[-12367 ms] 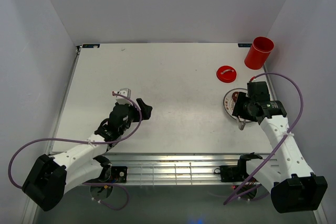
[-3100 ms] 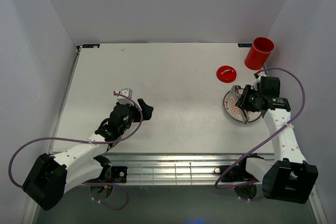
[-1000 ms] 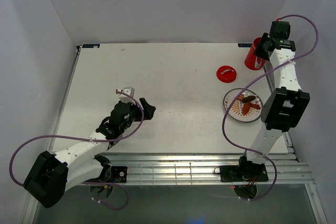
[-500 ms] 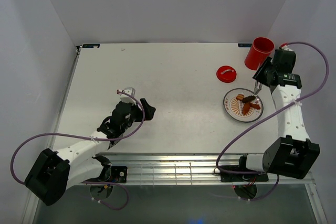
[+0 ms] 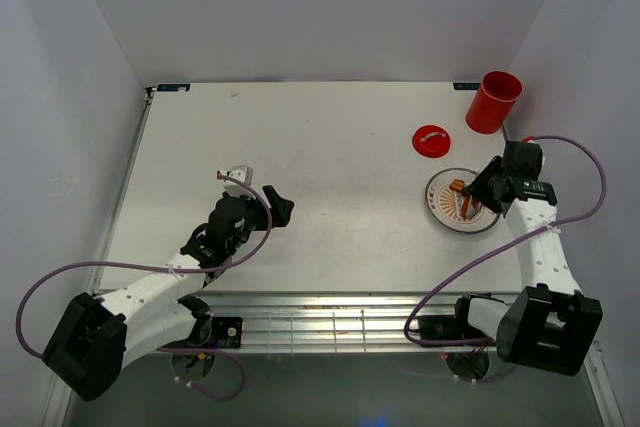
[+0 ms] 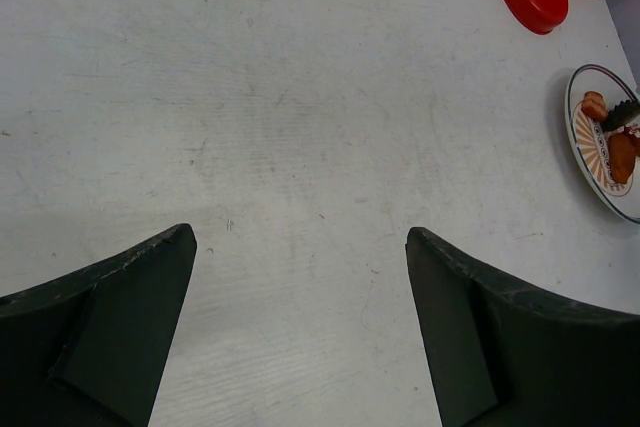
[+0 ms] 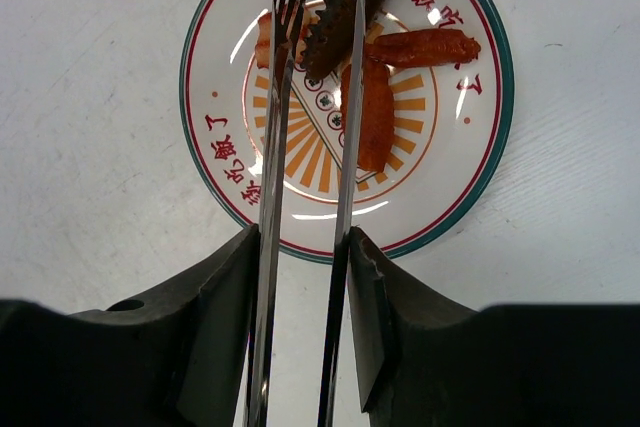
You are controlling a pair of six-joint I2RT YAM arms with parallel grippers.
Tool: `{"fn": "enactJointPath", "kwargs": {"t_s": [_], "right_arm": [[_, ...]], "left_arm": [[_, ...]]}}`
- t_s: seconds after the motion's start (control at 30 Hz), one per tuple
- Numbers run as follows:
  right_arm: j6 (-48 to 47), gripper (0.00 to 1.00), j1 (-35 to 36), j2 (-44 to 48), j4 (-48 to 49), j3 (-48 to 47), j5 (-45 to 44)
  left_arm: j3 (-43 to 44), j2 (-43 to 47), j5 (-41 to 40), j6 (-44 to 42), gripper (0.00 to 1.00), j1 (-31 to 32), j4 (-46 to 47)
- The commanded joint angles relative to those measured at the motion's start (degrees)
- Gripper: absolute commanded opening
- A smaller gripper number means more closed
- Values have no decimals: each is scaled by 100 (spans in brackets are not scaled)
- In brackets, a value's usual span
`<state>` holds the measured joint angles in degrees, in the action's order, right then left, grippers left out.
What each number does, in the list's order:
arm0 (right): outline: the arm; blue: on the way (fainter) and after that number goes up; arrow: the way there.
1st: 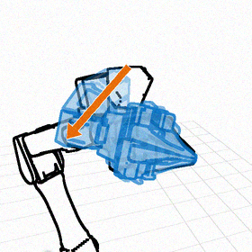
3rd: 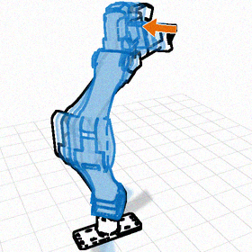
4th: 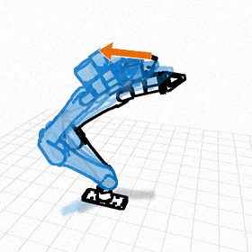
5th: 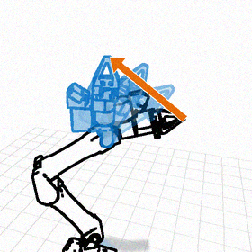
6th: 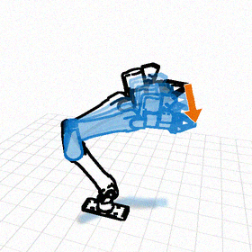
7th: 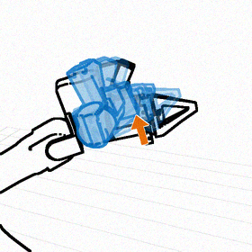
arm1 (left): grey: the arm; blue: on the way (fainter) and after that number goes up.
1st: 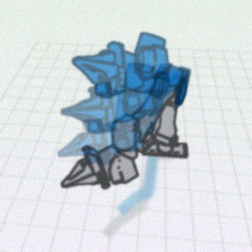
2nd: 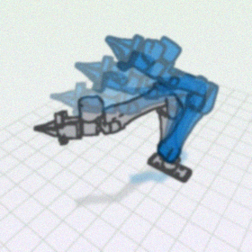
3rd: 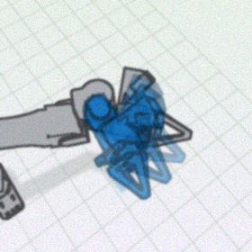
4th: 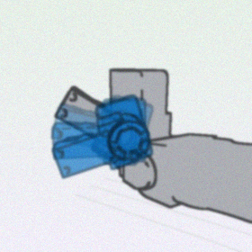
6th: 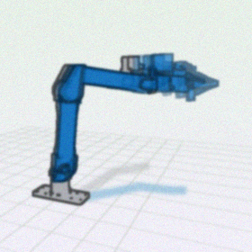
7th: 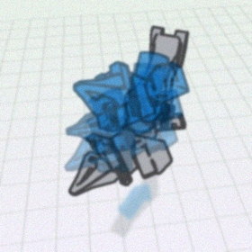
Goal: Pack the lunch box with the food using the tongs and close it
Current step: Pick up the fake food from the plate.
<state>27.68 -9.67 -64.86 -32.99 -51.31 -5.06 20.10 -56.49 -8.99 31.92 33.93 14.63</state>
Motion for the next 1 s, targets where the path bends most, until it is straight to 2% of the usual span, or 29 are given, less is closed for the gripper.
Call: {"fn": "enactJointPath", "kwargs": {"t_s": [0.0, 0.2, 0.4, 0.97], "right_arm": [[185, 45, -17, 141, 496, 51, 23], [299, 46, -17, -79, 232, -160, -240], [255, 52, -17, -106, 197, -239, -443], [519, 52, -17, -176, 759, 438, -171]], "left_arm": [[-6, 24, -85, -28, 97, 26, 48], [135, -257, -111, -37, 97, 26, 48], [153, -310, -76, -55, 97, 26, 40], [117, -187, -76, -37, 97, 26, 40]]}}
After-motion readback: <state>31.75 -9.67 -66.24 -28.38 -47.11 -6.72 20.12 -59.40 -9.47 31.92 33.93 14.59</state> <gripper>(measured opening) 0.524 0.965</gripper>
